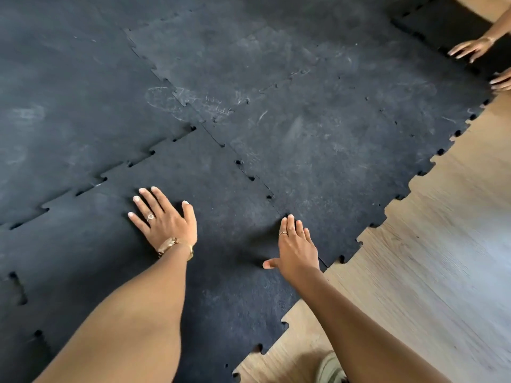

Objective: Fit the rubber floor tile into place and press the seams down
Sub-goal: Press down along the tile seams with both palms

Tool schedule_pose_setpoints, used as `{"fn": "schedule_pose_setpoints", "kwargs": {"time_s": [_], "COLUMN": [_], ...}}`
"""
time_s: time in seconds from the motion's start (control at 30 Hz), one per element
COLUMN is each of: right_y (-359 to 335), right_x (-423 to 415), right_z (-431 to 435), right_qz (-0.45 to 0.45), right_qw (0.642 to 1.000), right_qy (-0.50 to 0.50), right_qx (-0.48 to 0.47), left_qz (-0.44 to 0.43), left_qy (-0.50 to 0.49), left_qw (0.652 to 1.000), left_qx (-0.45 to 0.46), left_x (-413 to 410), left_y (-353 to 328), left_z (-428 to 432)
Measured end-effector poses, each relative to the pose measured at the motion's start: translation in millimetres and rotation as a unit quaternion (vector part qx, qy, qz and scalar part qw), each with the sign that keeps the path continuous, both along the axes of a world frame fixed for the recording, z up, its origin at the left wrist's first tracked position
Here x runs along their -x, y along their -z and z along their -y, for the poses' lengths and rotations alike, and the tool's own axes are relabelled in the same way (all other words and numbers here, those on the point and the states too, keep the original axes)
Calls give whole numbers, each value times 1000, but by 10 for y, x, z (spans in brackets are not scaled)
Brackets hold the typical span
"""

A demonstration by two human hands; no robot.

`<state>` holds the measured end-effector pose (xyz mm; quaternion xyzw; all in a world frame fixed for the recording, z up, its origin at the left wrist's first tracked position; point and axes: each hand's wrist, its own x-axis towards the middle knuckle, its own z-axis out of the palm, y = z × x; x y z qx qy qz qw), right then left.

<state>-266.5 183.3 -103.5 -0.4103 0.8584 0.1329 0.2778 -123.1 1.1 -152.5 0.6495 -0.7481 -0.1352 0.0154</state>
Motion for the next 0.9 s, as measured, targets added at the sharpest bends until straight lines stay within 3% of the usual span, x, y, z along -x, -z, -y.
{"fn": "schedule_pose_setpoints", "kwargs": {"time_s": [0.07,0.2,0.3,0.37,0.47,0.57,0.8,0.9], "right_y": [-79,-239,-190,-53,367,662,486,172], "right_x": [78,461,636,609,645,730,764,728], "right_z": [201,829,1284,1479,1548,1569,1619,1993], "right_qz": [-34,-101,0,24,-72,-95,-83,-49], "right_qw": [999,985,934,894,949,965,960,911], "right_qy": [9,94,181,105,-41,-54,-112,-68], "right_qx": [1,100,309,435,304,237,241,404], "left_qz": [6,13,15,19,12,25,29,30], "left_qy": [-7,-12,-9,-11,-12,-18,-17,-14], "left_qw": [1000,1000,999,999,999,998,999,999], "left_qx": [14,26,28,35,42,52,34,40], "left_x": [33,21,36,22,21,34,44,43], "left_y": [51,144,141,147,200,224,146,167], "left_z": [4,45,42,43,28,69,56,63]}}
